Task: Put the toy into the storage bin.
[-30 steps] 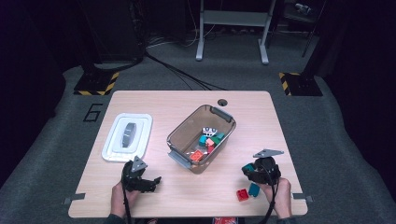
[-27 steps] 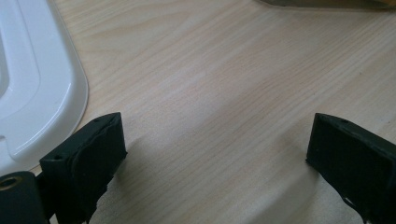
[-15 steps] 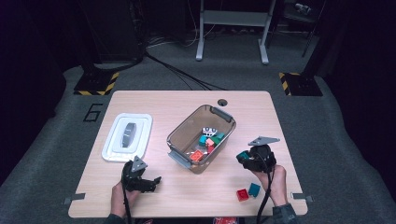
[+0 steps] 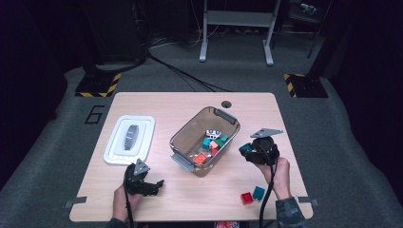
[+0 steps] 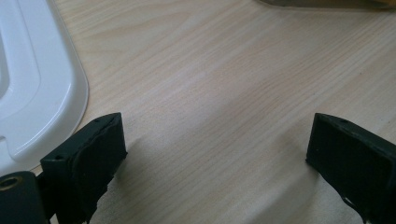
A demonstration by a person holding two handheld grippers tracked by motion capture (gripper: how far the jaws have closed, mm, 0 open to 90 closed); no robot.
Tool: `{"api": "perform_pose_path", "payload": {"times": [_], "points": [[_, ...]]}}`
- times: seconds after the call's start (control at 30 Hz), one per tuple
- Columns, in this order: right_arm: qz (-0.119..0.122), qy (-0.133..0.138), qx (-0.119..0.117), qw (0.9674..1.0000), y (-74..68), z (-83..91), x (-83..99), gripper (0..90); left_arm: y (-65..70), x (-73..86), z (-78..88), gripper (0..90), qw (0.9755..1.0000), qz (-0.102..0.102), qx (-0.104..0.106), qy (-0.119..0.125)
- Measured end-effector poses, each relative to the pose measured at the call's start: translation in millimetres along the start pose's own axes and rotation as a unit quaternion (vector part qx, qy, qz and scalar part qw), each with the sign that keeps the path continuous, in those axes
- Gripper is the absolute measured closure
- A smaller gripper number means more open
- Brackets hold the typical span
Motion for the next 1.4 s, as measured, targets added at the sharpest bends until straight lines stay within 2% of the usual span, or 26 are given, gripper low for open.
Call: {"api": "perform_pose_path", "payload": {"times": [0.13, 0.17, 0.2, 0.23, 0.37, 0.4, 0.43, 0.57, 0.8, 0.87, 0.97, 1.0, 1.1, 1.17, 1.27, 1.4], "points": [[-0.003, 0.005, 0.008, 1.0000, 3.2, 4.3, -9.5, 58.8, 0.5, 0.0, -0.2, 4.5, 1.0000, 0.004, 0.000, 0.001], [0.003, 0.011, 0.009, 0.9999, 5.2, 5.2, -12.6, 58.8, 0.4, 0.0, -0.1, 4.6, 1.0000, 0.003, 0.001, 0.001], [-0.002, 0.011, 0.011, 0.9999, 6.0, 7.0, -14.5, 58.8, 0.4, 0.0, -0.2, 4.6, 1.0000, 0.003, 0.001, 0.001], [0.004, 0.013, 0.013, 0.9998, 8.8, 8.2, -16.6, 58.8, 0.3, 0.0, -0.1, 4.6, 1.0000, 0.002, 0.001, 0.000], [-0.002, 0.025, 0.017, 0.9995, 12.4, 12.1, -27.5, 58.8, 0.1, 0.0, 0.0, 4.6, 1.0000, 0.001, 0.001, 0.000], [0.004, 0.025, 0.017, 0.9995, 12.8, 12.6, -30.4, 58.8, -0.2, 0.0, 0.0, 4.6, 1.0000, -0.001, 0.001, 0.000], [0.000, 0.028, 0.018, 0.9994, 11.8, 13.0, -34.0, 58.8, 0.2, 0.1, -0.1, 4.6, 1.0000, 0.002, 0.001, 0.000], [0.012, 0.036, 0.017, 0.9991, 9.2, 13.3, -48.2, 58.8, 0.0, 0.0, -0.1, 4.6, 1.0000, 0.002, 0.001, 0.000], [0.037, 0.042, 0.004, 0.9984, -5.3, 4.6, -70.8, 58.8, 0.1, 0.0, -0.1, 4.7, 1.0000, 0.001, 0.001, 0.000], [0.033, 0.043, -0.003, 0.9985, -10.3, -0.5, -75.1, 58.8, 0.5, 0.0, -0.2, 4.8, 1.0000, 0.003, 0.003, 0.000], [0.046, 0.039, -0.013, 0.9981, -16.6, -8.9, -79.6, 58.7, 0.1, 0.0, 0.0, 4.8, 1.0000, 0.000, 0.001, 0.000], [0.043, 0.032, -0.017, 0.9985, -20.1, -11.8, -80.1, 58.7, 0.1, -0.1, 0.0, 4.8, 1.0000, 0.000, 0.002, 0.000], [0.058, 0.019, -0.024, 0.9978, -25.7, -22.3, -81.4, 58.7, -0.1, -0.1, 0.0, 4.8, 1.0000, -0.002, 0.002, 0.000], [0.058, -0.002, -0.028, 0.9979, -29.2, -29.7, -78.6, 58.7, -0.1, -0.1, 0.0, 4.8, 1.0000, -0.002, 0.002, 0.000], [0.068, -0.020, -0.036, 0.9969, -29.9, -38.0, -74.4, 58.6, 0.0, -0.1, 0.1, 4.9, 1.0000, -0.002, 0.002, 0.000], [0.069, -0.034, -0.043, 0.9961, -32.0, -44.8, -68.6, 58.5, 0.4, -0.3, -0.2, 5.0, 1.0000, 0.000, 0.002, 0.002]]}}
Point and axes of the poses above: each handheld gripper's, and its own axes: z roughly backward along the jaws, x roughly out of its underside, y roughly to its right, the point moved 8 cm from there along -z, roughly forward along the jaws, and after that the axes turned 3 degrees about z, right-handed, at the moved point
